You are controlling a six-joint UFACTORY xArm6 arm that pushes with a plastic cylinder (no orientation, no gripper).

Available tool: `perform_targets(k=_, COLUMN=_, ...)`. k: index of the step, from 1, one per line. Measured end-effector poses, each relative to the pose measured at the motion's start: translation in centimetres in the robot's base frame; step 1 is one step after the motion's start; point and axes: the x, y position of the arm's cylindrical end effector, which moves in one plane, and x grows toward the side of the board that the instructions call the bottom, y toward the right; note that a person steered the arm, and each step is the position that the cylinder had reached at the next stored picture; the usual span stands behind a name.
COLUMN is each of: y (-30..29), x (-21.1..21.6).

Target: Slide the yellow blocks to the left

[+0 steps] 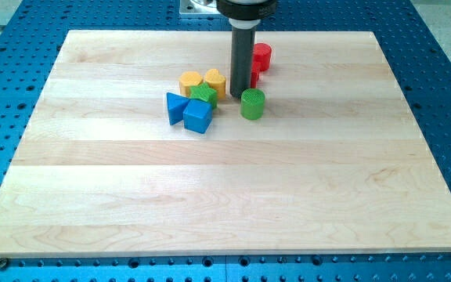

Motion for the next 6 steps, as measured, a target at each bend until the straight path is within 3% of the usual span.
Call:
perform_targets(k=1, y=0.3, x=-3.5)
perform_targets(k=2, y=0.2, x=-3.8)
perform_targets(k=6, y=-3.4, x=0.4)
